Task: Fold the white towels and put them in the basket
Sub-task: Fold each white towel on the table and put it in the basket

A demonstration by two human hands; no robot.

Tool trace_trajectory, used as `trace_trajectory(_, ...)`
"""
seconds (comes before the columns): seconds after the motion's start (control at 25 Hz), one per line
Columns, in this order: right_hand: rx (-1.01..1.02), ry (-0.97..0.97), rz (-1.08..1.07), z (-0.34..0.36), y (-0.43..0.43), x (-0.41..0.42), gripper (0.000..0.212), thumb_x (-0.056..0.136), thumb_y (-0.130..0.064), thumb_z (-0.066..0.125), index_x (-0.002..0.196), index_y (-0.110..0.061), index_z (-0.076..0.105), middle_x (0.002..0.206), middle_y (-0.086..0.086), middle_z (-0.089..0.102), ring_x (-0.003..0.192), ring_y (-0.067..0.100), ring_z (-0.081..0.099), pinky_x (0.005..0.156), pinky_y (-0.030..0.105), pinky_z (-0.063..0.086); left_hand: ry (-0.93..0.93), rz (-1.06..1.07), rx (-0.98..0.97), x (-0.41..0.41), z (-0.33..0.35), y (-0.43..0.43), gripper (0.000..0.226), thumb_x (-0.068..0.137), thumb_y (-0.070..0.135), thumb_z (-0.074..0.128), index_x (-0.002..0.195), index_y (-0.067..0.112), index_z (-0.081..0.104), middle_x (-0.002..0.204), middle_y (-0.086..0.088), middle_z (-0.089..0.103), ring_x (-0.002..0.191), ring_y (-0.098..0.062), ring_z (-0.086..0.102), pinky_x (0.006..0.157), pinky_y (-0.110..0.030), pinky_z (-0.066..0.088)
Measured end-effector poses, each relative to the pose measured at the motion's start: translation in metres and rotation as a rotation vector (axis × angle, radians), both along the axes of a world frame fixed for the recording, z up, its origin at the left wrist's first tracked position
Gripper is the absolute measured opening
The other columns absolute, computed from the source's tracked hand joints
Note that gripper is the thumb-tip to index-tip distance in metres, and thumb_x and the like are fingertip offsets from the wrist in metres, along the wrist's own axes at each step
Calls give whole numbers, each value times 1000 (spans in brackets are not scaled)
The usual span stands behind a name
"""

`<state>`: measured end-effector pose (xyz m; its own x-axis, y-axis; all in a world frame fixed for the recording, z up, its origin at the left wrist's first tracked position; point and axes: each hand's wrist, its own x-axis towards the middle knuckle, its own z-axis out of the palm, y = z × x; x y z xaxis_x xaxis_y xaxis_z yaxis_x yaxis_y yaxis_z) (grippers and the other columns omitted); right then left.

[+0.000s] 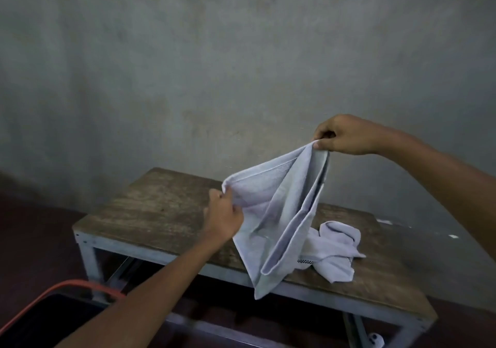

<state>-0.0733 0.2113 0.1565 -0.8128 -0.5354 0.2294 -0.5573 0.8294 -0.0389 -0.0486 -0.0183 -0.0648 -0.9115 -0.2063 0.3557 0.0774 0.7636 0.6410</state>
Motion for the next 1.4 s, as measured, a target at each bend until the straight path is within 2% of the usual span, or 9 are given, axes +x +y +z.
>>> trace_trajectory(0.08,-22,-32,3,-5,0,-1,12,87,-20,63,91,-11,71,79,-2,66,70,10,58,63,18,42,81,38,47,4,21,-1,31,82,26,56,113,24,59,119,-5,40,118,-24,40,103,-38,29)
trace_trajectory(0.2,-52,-73,31,-13,-6,-1,9,86,-19,64,88,-13,70,77,-2,67,68,7,58,63,19,42,291,-132,55,21,52,22,20,79,42,63,100,39,64,120,10,40,120,-6,33,94,-26,15)
trace_trajectory(0.36,-36,-107,65,-20,-14,2,4,86,-19,64,85,-19,67,71,-12,62,64,0,54,61,18,40,291,-299,209,19,74,50,32,71,55,62,100,41,66,106,16,45,111,-8,39,102,-37,31)
trace_trajectory(0.52,-28,-115,72,-23,-13,6,9,86,-18,65,92,-14,70,75,-13,63,67,-2,55,59,5,39,219,-376,244,7,73,48,12,67,58,62,71,47,61,102,21,57,109,-8,49,100,-50,36)
trace_trajectory(0.64,-18,-161,92,-22,-14,9,12,86,-18,64,95,-12,71,84,-5,69,72,1,58,68,13,43,117,-565,344,8,72,43,10,72,45,59,69,36,57,94,21,60,92,-1,55,85,-38,47)
trace_trajectory(0.88,-28,-277,137,-24,-23,15,11,87,-16,64,93,-12,71,81,-2,69,65,2,54,63,15,42,93,-774,423,17,80,34,15,71,21,53,59,26,46,62,15,45,60,-4,40,59,-19,33)
trace_trajectory(1.04,-14,-263,129,-23,-21,16,11,88,-18,63,94,-12,71,82,0,69,66,4,55,63,16,42,227,-686,279,19,81,21,13,80,15,61,70,19,54,66,12,52,61,2,45,62,-13,37)
trace_trajectory(1.28,14,-250,167,-27,-31,15,8,91,-18,59,89,-19,67,76,-8,64,66,6,53,68,23,42,158,-610,-233,24,84,-7,23,71,49,45,71,26,49,70,12,50,77,-3,47,85,-30,28)
trace_trajectory(1.4,11,-238,154,-22,-34,13,8,91,-19,58,88,-20,66,77,-9,64,70,8,54,70,25,43,76,-597,-213,28,71,-17,35,69,51,40,64,16,44,67,8,42,74,-9,45,81,-29,28)
